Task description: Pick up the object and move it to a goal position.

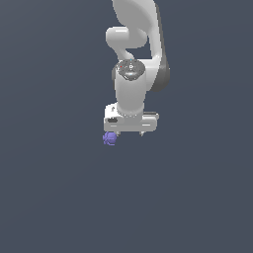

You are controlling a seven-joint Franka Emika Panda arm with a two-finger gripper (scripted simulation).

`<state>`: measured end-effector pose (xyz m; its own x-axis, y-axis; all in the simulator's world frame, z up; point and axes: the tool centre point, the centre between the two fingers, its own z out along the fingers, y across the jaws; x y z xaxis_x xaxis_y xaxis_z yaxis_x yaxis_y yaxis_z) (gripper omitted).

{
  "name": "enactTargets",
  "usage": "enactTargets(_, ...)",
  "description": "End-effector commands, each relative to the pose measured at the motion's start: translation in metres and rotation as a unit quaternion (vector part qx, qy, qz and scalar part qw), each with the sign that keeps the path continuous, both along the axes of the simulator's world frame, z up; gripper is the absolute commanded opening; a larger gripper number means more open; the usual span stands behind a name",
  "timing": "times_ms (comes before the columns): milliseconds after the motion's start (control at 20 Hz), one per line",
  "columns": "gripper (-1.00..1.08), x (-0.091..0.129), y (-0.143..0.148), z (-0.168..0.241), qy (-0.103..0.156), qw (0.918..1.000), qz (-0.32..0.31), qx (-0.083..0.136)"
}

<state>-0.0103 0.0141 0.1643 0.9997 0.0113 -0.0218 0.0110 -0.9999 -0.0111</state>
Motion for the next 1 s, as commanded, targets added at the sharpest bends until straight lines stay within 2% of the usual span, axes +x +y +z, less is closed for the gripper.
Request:
enactTargets(0,1.0,0.0,0.0,0.0,0.0,1.0,0.0,0.0)
enactTargets(550,1.0,-0.005,0.011,0.007,0.002,0.9999,0.004,0.01)
enactTargets(950,1.0,-0.009,-0.002,-0.002,0.001,1.0,-0.002,0.009)
